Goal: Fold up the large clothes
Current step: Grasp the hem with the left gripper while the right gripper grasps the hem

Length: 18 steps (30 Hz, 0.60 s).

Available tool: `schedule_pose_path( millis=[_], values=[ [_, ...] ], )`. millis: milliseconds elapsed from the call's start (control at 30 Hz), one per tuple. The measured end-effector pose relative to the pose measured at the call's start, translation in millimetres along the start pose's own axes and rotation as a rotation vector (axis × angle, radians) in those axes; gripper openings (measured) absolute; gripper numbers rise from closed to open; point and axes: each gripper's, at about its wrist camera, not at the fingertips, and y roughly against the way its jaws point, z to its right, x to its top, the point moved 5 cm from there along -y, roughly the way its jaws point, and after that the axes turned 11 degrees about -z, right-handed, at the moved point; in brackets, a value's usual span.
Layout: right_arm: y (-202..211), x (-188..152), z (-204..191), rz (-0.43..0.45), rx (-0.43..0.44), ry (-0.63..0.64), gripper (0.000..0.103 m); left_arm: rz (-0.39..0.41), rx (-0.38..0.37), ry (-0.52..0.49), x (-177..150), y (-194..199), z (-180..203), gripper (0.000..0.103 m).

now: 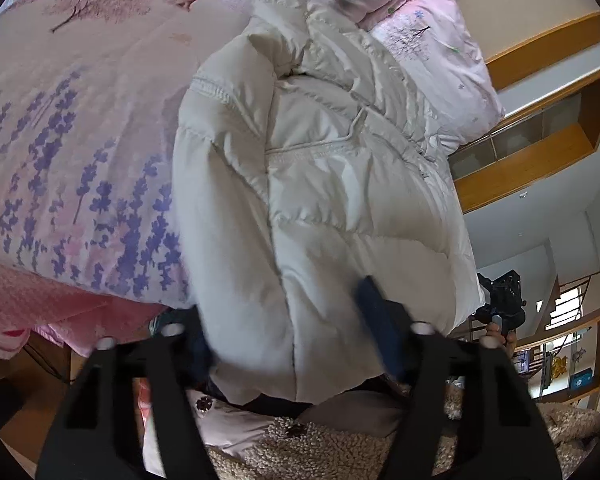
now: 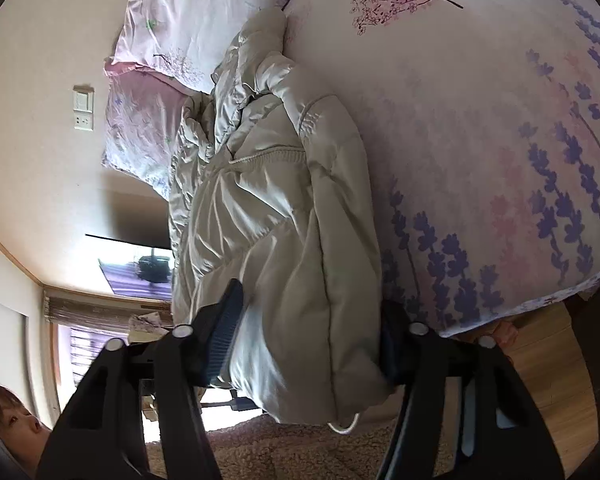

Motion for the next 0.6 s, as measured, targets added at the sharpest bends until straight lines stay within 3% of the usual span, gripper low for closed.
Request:
schedule_pose_path(
  millis=[100,200,367,600],
  values=[
    [0,-3,-6,0.021,0.004,0.024,0.024,0.012,0.002,0.008,2,2,-2,0.033],
    [2,-5,-17,0.048,-0.02,0.066,0.019,0.037,-0.01,0.019,5,8,-3,0.022],
    [8,-3,-32,0.094,-0.039,0.104,0.014,0.088,0.007,-0.019,14,22,9,0.017],
    [24,7,-74,0.2,-0.011,0.194,0.012,0.234,-0.013,-0.061,37,58,33,0.015]
  ],
)
